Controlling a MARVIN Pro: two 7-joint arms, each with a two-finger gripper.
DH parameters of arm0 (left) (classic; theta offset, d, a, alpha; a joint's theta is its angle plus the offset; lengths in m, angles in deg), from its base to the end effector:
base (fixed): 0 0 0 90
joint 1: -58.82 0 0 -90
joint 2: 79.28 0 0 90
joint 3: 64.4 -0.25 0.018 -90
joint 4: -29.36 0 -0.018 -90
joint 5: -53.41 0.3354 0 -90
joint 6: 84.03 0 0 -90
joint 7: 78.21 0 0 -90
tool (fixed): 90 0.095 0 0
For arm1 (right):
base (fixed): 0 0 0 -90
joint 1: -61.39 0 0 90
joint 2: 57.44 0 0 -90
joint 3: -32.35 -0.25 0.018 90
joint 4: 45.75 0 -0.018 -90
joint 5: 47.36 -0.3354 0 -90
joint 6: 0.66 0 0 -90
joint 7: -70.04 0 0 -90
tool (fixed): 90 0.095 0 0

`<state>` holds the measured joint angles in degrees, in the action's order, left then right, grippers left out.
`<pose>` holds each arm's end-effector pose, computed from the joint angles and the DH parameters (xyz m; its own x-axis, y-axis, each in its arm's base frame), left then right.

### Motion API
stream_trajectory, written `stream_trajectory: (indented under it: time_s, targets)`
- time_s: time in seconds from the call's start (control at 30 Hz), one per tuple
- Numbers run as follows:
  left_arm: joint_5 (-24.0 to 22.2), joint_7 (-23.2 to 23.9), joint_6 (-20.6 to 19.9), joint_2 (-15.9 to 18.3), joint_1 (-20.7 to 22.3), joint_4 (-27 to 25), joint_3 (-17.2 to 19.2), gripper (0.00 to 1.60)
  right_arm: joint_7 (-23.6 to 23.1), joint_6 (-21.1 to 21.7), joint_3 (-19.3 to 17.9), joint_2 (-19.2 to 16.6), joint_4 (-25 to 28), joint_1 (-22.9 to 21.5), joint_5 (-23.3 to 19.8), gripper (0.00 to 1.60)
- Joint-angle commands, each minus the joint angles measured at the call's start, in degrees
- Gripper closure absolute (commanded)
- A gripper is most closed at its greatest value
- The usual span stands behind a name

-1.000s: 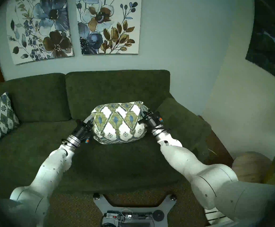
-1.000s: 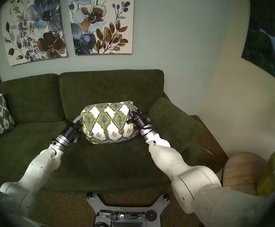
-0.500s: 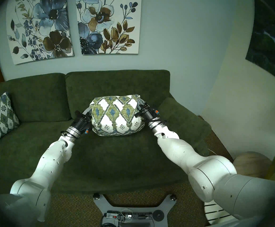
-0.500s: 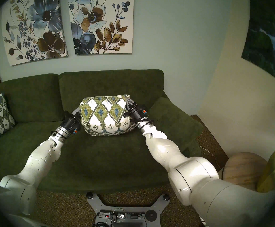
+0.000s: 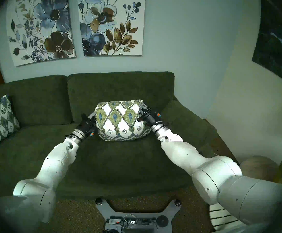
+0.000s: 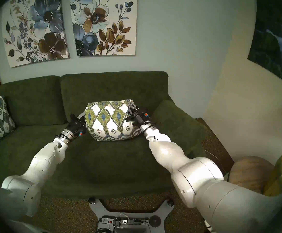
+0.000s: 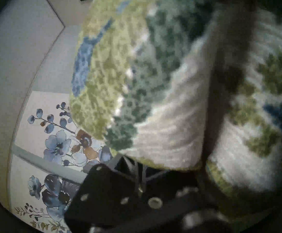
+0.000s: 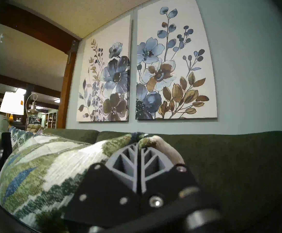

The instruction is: Fluff a cushion

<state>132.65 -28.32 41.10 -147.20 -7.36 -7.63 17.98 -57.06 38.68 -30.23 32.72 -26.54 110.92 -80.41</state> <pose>0.4750 0.1377 -0.3607 -0.3908 -0.9177 0.0711 0.1147 -0.1252 -0.9855 0.5152 0.1094 -0.3376 -0.2990 -0.1955 0.9340 0.6254 -0.7794 0.0371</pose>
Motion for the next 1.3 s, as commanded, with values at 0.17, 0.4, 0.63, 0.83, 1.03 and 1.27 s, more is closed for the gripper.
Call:
stream_trajectory:
  time_s: [0.17, 0.4, 0.63, 0.83, 1.03, 1.27]
  targets:
    - [-0.83, 2.8, -0.59, -4.73, 0.17, 6.08, -0.72, 1.6, 0.7, 0.19, 2.6, 0.29, -4.52, 2.24, 2.35, 1.6]
    - [-1.43, 3.41, -0.56, -7.23, -2.3, 10.19, -1.6, 1.6, 0.92, -0.07, 3.96, -0.65, -7.68, 4.73, 3.35, 1.6]
    - [-2.75, 3.17, -0.39, -8.34, -3.6, 13.45, -1.42, 1.6, 0.76, -0.53, 4.98, -2.24, -9.63, 5.75, 4.16, 1.51]
    - [-4.43, 2.77, 0.14, -9.06, -3.88, 16.44, -0.76, 1.6, -0.47, -2.77, 5.77, -4.66, -10.01, 6.01, 4.86, 0.0]
    - [-5.58, 2.49, 0.93, -10.77, -3.51, 18.15, -0.38, 1.6, -3.03, -4.34, 5.9, -6.6, -8.78, 6.33, 5.0, 0.0]
    - [-6.04, 2.15, 1.69, -13.76, -3.4, 18.61, -0.64, 1.6, -6.84, -4.34, 6.08, -5.01, -5.22, 6.96, 5.26, 0.0]
